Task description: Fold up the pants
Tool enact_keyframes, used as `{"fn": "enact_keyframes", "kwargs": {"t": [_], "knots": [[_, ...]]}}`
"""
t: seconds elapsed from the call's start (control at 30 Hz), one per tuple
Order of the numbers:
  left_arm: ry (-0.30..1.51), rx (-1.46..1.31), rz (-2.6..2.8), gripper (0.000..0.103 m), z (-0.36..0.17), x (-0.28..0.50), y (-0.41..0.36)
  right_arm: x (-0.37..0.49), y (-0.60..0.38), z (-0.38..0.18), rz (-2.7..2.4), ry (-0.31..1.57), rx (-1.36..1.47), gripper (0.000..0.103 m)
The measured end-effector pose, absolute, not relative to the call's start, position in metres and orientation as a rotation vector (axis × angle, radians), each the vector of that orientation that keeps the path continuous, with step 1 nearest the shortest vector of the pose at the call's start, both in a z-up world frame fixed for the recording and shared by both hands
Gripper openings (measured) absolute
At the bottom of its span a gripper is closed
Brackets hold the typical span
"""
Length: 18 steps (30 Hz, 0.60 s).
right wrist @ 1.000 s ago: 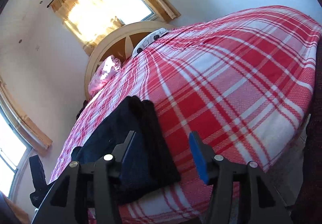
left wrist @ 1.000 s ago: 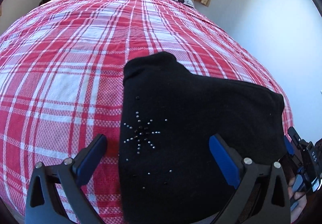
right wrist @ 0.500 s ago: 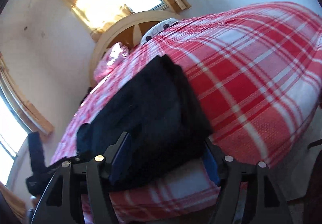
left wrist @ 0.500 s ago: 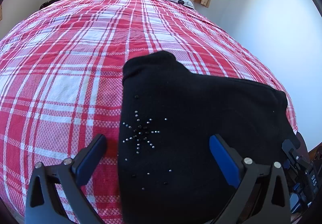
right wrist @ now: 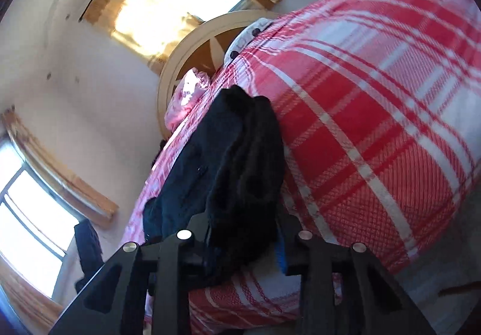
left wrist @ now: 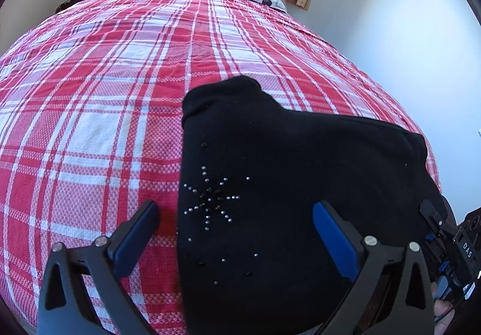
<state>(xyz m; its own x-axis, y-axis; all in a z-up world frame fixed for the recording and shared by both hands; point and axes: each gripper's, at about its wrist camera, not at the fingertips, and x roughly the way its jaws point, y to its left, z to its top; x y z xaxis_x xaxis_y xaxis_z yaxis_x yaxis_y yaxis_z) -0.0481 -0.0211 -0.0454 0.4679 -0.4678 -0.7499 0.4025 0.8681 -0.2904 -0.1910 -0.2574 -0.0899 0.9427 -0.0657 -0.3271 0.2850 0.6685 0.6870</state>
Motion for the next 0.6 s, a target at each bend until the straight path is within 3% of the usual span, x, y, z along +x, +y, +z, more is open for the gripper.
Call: {"fn": "enact_keyframes", "kwargs": {"t": [0.2, 0.33, 0.37, 0.4, 0.47, 0.6], "knots": [[0.94, -0.113, -0.606, 0.103, -0.044, -0.057, -0.021, -0.187, -0.238, -0.077, -0.287, 0.317, 0.63, 0.031], [0.96, -0.202, -0.644, 0.102, -0.049, -0.052, -0.015, -0.189, -0.247, -0.089, -0.289, 0.311, 0.71, 0.032], [0.957, -0.22, -0.635, 0.095, -0.048, -0.052, -0.012, -0.192, -0.251, -0.089, -0.285, 0.312, 0.712, 0.032], [0.952, -0.222, -0.619, 0.075, -0.047, -0.053, -0.01, -0.189, -0.251, -0.087, -0.287, 0.314, 0.703, 0.032], [0.974, -0.246, -0.639, 0.055, -0.048, -0.052, -0.008, -0.187, -0.252, -0.087, -0.292, 0.315, 0.693, 0.032], [0.974, -0.287, -0.637, 0.033, -0.045, -0.054, -0.001, -0.186, -0.253, -0.09, -0.285, 0.308, 0.71, 0.033]]}}
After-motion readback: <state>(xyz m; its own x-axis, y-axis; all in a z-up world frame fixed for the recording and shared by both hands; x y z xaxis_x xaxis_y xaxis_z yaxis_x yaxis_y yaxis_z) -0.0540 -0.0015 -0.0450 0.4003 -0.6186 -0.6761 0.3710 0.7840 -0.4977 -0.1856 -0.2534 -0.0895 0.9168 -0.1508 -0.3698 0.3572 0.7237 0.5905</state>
